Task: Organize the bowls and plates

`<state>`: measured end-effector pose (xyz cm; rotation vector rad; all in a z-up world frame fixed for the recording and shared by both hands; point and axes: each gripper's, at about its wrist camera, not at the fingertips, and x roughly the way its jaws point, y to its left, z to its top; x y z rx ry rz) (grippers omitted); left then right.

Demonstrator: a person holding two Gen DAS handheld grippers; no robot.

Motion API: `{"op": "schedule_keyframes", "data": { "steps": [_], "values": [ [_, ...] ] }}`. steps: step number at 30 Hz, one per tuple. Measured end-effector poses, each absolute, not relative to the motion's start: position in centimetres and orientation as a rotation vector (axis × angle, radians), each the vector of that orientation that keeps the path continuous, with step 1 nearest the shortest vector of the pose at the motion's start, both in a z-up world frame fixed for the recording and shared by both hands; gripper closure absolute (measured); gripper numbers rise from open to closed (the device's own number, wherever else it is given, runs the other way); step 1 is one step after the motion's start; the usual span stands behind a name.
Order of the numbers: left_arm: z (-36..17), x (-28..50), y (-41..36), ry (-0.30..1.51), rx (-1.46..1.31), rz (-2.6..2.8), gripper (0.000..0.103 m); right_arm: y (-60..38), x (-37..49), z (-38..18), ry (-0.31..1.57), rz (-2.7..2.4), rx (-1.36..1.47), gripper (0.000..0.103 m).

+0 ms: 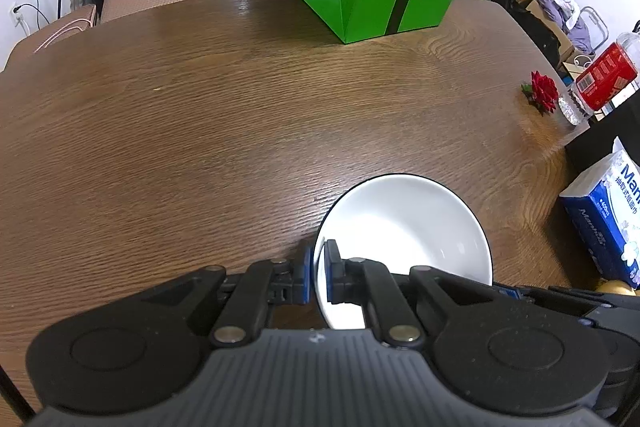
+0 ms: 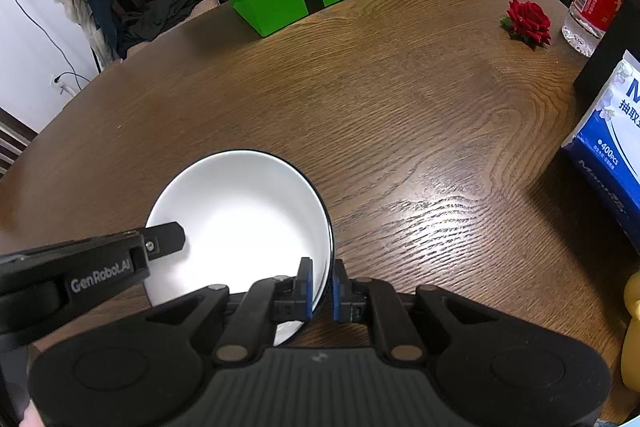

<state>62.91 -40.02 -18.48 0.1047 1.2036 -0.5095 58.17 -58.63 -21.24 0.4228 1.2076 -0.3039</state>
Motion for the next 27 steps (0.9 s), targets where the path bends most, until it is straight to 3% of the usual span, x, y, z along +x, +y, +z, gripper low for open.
{"op": "schedule_keyframes", "data": {
  "steps": [27],
  "values": [
    [-17.2, 61.5, -40.0, 1.154, 0.139, -0.496, 0.096, -58.2, 57.5, -20.3, 1.191, -0.306, 0.436, 0.094]
  ]
}}
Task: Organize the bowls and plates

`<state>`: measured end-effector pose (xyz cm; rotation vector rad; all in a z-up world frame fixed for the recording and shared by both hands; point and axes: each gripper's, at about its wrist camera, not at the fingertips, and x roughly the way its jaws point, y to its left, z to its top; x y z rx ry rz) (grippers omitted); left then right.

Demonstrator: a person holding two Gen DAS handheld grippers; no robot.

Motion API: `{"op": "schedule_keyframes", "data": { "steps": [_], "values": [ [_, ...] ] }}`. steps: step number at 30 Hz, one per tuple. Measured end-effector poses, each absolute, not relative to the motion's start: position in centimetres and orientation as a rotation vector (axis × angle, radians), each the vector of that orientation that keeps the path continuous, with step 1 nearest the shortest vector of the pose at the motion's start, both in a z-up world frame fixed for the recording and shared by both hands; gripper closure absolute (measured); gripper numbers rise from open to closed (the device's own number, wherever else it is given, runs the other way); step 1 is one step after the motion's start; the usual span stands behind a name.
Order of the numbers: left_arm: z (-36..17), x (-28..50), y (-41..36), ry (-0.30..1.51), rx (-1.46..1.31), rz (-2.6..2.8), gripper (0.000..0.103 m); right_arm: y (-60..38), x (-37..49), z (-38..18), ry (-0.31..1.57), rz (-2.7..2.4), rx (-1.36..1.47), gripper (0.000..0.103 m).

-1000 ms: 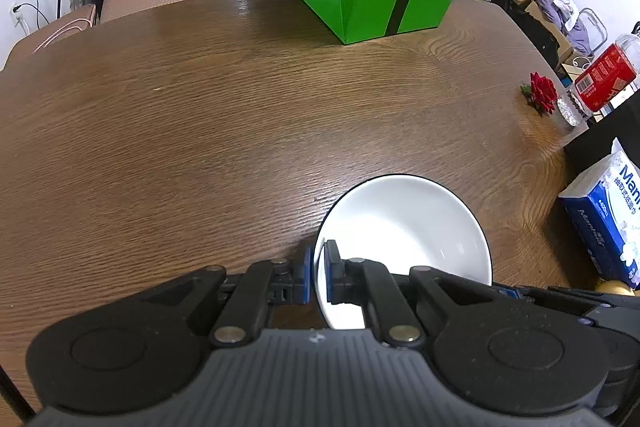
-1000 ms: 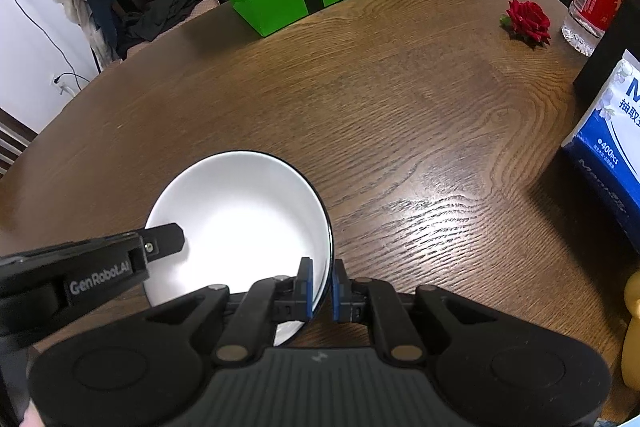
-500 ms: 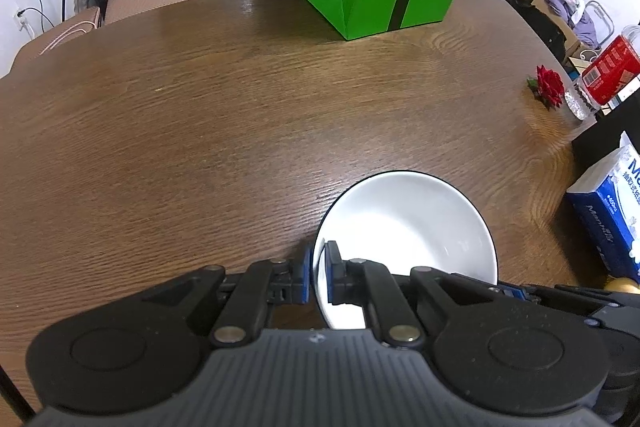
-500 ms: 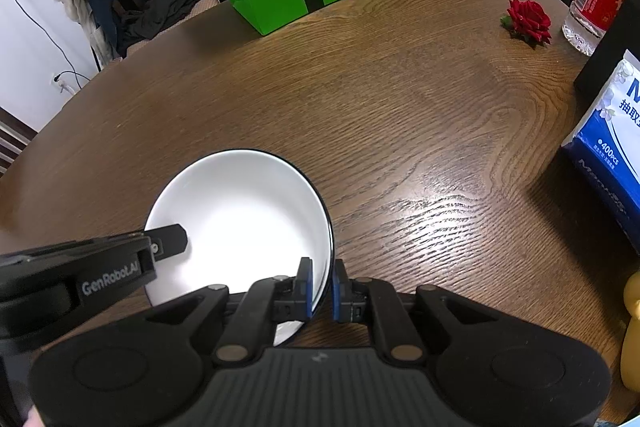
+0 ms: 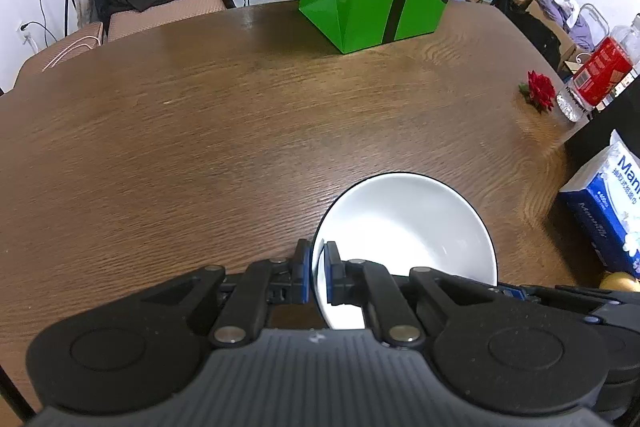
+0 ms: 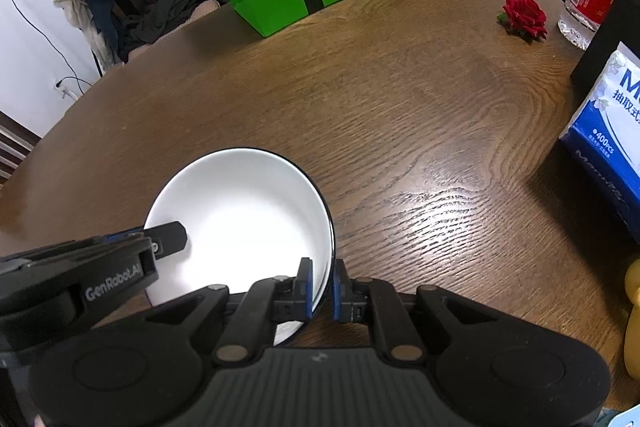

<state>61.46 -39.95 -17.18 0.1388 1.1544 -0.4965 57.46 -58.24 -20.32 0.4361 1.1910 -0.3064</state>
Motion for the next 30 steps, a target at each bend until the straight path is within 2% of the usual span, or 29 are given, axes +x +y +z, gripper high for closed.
{"op": "schedule_keyframes", "data": {
  "steps": [30],
  "values": [
    [-9.8, 53.2, -31.8, 1.084, 0.094, -0.448, 0.096, -50.7, 49.9, -12.1, 1.118, -0.242, 0.354, 0.094]
  ]
}}
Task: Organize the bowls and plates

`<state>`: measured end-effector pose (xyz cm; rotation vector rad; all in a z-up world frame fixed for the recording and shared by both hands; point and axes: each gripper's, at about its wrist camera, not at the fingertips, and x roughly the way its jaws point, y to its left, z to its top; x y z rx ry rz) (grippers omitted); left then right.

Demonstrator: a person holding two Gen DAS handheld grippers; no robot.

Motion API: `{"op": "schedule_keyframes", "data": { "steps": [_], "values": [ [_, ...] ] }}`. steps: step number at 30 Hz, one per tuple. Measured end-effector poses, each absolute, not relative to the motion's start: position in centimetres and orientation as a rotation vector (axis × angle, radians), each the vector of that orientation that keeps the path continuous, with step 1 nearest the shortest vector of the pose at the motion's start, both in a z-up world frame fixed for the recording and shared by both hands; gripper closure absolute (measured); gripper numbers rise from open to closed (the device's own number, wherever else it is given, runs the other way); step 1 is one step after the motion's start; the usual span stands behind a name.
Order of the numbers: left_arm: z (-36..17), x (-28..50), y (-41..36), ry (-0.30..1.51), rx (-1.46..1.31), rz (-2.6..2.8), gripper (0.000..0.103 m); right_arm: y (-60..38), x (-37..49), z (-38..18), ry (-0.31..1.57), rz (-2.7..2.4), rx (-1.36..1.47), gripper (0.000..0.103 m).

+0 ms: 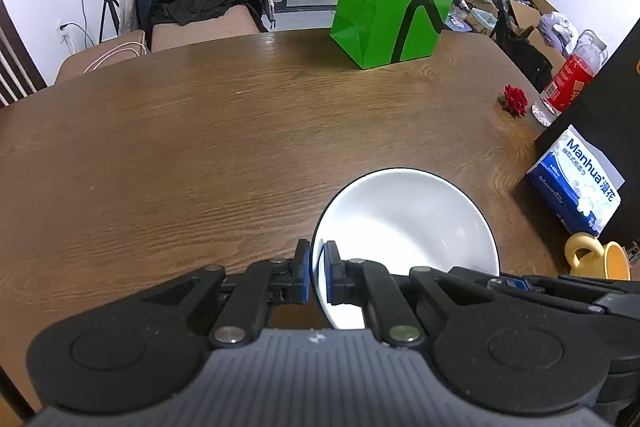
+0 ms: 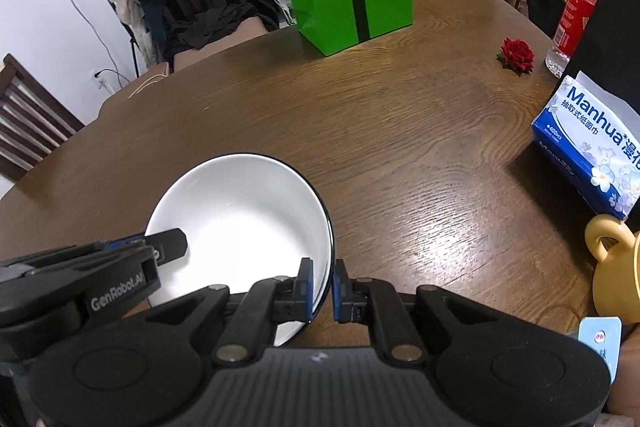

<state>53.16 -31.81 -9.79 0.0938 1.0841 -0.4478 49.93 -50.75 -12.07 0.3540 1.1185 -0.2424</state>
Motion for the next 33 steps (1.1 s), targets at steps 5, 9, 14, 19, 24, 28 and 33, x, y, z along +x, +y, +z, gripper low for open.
{"op": "schedule_keyframes", "data": {
  "steps": [5, 9, 14, 19, 24, 28, 33],
  "values": [
    [-9.2, 52.1, -30.5, 1.076, 0.087, -0.436, 0.096, -49.4, 48.8, -11.4, 1.114, -0.228, 0.348, 0.094],
    [-8.7, 51.3, -29.4, 1.072, 0.073, -0.429, 0.096, -48.6, 48.2, -11.0, 1.110, -0.220, 0.346, 0.094],
    [-8.2, 50.2, -28.0, 1.066, 0.062, -0.416, 0.096, -47.4, 47.3, -10.4, 1.105, -0.208, 0.337, 0.094],
    [-7.8, 49.2, -26.5, 1.058, 0.052, -0.403, 0.096, -46.2, 46.5, -9.8, 1.100, -0.190, 0.329, 0.094],
    [-7.3, 48.3, -25.1, 1.053, 0.041, -0.392, 0.096, -44.8, 45.7, -9.3, 1.097, -0.178, 0.320, 0.094],
    [-6.9, 47.4, -23.9, 1.046, 0.034, -0.384, 0.096, -43.8, 45.0, -8.9, 1.093, -0.168, 0.314, 0.094],
    [-6.3, 46.3, -22.3, 1.032, 0.025, -0.369, 0.096, -42.4, 44.3, -8.3, 1.088, -0.152, 0.305, 0.094]
  ]
}}
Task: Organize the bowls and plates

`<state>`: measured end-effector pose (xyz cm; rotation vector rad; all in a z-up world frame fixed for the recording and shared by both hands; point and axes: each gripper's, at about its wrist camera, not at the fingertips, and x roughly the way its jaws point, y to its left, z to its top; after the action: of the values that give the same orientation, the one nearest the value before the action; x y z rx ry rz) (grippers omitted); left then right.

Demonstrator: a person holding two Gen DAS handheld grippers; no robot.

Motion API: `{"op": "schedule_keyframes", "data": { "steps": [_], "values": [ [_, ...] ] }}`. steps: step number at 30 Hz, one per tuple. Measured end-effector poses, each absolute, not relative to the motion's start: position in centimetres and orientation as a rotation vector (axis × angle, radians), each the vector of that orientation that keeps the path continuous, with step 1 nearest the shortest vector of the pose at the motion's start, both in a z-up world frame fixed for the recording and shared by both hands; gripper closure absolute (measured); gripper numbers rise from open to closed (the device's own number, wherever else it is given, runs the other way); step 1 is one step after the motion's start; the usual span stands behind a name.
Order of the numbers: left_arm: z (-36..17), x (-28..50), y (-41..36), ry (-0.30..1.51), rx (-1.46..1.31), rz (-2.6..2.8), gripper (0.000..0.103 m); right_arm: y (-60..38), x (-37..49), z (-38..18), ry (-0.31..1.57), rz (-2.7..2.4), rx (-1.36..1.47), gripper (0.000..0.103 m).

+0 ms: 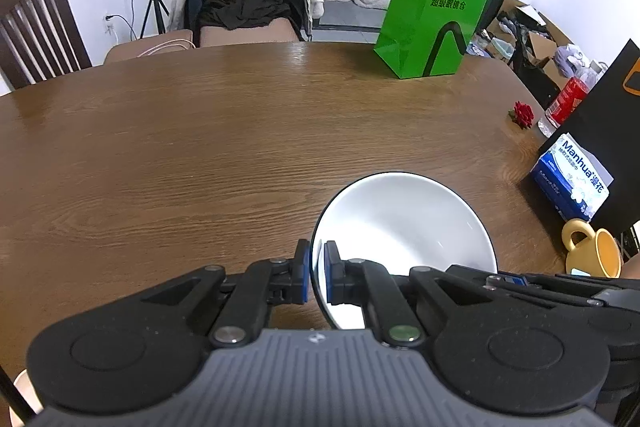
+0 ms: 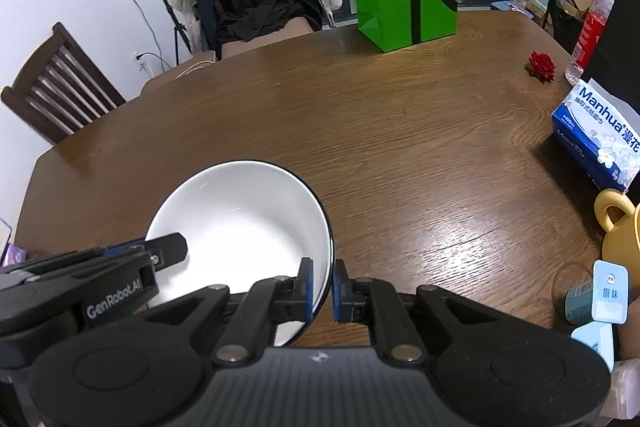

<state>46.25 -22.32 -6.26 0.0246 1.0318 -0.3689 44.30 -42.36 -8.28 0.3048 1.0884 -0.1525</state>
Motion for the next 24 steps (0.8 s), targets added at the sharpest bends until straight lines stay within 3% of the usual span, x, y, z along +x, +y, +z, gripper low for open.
{"op": "schedule_keyframes", "data": {
  "steps": [24],
  "values": [
    [-4.6, 40.7, -16.0, 0.999, 0.003, -0.321, 0.096, -36.2, 39.4, -6.6, 1.062, -0.093, 0.273, 0.094]
  ]
}}
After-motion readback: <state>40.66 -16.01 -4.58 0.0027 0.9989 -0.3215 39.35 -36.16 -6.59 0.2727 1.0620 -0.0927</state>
